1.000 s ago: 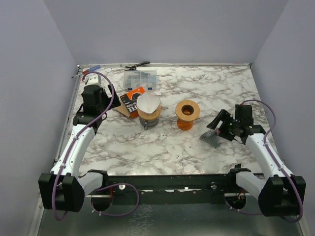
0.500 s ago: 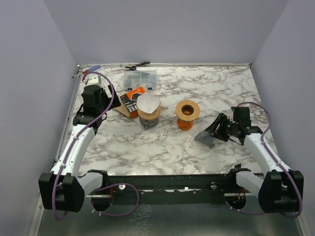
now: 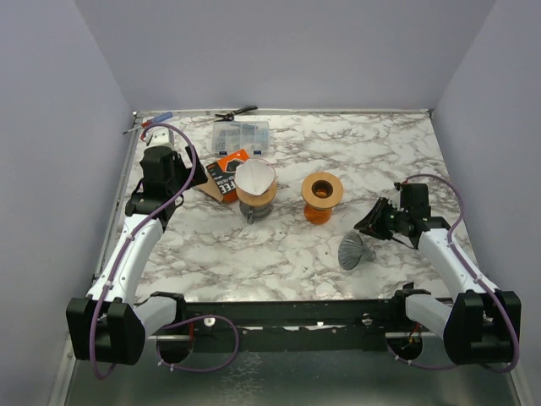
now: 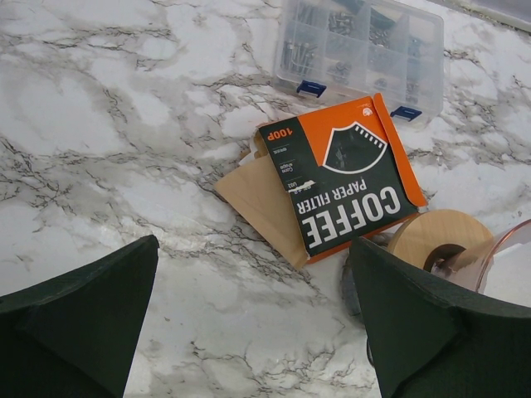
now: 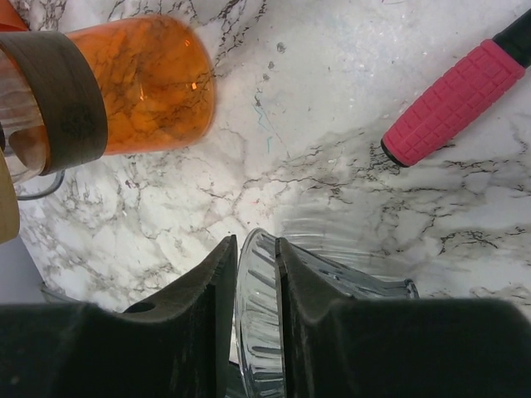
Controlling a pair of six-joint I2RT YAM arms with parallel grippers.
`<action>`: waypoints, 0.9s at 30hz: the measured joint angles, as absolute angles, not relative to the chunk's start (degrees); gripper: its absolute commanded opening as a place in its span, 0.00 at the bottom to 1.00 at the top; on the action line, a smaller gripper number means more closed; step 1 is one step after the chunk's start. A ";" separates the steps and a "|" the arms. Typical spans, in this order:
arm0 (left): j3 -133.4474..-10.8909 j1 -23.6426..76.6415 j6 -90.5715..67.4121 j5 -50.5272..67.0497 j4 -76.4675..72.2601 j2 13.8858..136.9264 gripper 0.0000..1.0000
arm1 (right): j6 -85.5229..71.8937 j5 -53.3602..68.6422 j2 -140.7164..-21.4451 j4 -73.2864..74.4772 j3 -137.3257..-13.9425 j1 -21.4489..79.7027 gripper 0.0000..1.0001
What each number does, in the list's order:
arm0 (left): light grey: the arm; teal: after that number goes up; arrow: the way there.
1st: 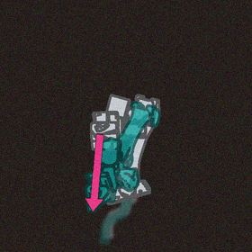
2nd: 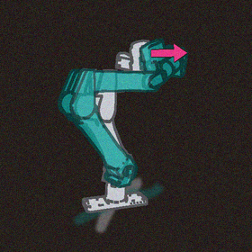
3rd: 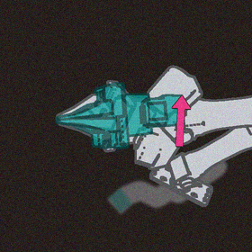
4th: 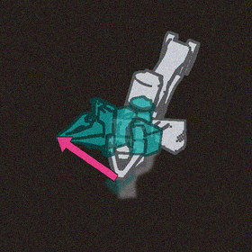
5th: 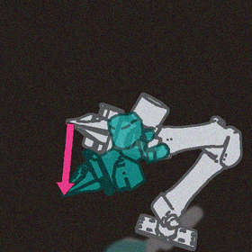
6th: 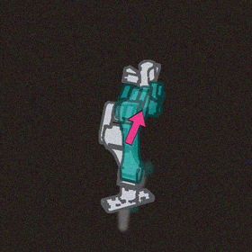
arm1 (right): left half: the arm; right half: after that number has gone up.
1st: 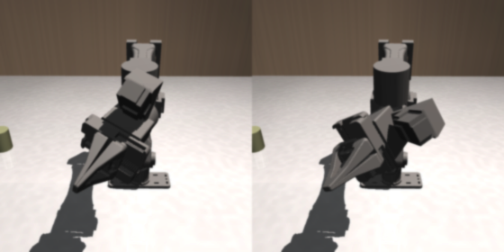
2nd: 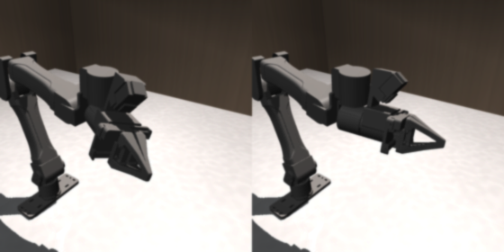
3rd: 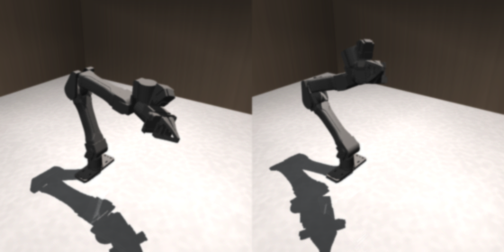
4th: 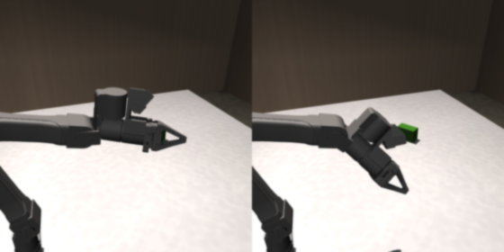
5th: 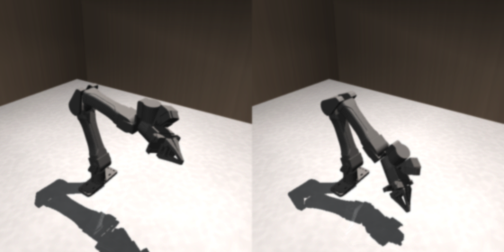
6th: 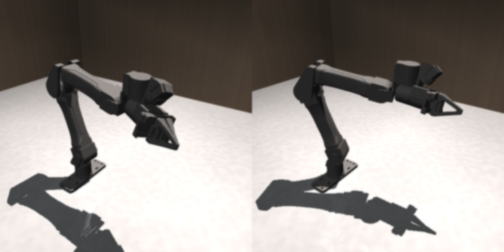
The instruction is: Place the coffee filter in the dripper
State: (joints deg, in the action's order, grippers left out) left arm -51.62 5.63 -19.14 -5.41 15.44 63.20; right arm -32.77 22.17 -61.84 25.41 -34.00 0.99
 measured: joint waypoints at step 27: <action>-50.11 24.56 -28.25 14.74 6.57 51.13 0.99 | -30.79 20.23 -61.91 25.45 -36.62 0.99 0.54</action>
